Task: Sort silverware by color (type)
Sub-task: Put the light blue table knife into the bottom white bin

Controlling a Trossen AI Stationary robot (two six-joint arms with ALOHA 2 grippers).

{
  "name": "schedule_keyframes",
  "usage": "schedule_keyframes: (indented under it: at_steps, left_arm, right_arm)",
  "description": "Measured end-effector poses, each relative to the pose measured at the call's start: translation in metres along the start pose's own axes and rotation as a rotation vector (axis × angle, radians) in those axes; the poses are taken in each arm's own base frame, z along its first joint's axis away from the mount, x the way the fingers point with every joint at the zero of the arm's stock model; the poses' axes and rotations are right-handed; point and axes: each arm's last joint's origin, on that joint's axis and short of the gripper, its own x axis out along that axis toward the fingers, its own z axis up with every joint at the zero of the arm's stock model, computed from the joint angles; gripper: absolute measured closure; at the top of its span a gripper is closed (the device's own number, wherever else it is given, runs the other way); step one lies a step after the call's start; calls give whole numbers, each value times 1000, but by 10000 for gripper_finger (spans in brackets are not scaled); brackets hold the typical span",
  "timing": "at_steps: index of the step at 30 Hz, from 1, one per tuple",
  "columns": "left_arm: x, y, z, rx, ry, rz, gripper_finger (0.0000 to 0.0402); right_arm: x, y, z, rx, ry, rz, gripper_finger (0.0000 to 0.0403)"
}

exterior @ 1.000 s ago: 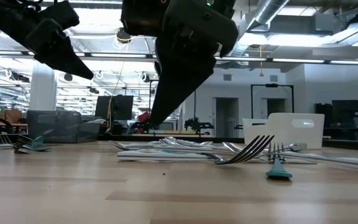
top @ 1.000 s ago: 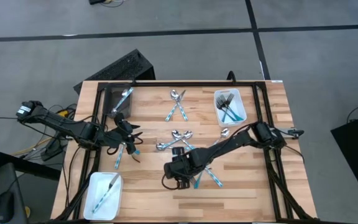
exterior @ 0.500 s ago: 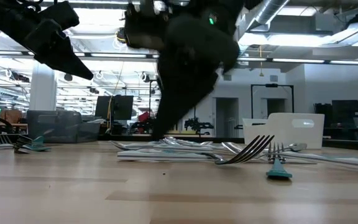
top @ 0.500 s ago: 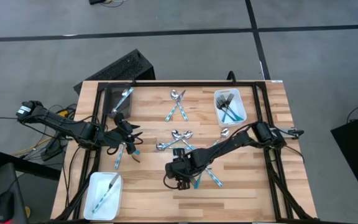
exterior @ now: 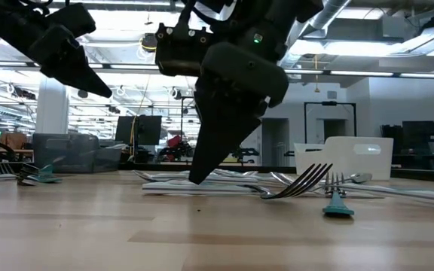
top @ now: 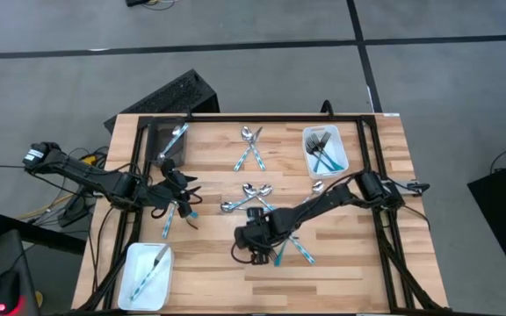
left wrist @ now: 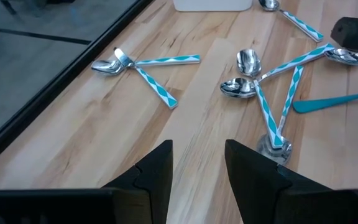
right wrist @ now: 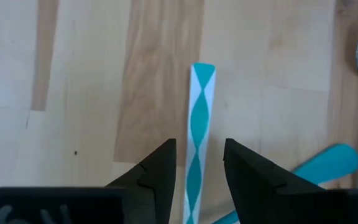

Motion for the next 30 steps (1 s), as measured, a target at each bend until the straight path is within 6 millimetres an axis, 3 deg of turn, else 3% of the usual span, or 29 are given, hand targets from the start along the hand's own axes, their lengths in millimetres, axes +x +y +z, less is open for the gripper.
schedule_keyframes:
  at_steps: [11,15,20,30]
  left_arm:
    - [0,0,-1,2,8,5,267]
    - [0,0,-1,2,7,7,267]
    - [0,0,-1,-5,7,7,267]
    - [0,0,-1,-9,7,7,267]
  right_arm:
    - [12,-7,-17,54,42,-13,249]
    - [14,-7,-21,74,56,-15,281]
    - [14,-7,-21,82,59,-9,351]
    - [14,-7,-22,82,59,-17,353]
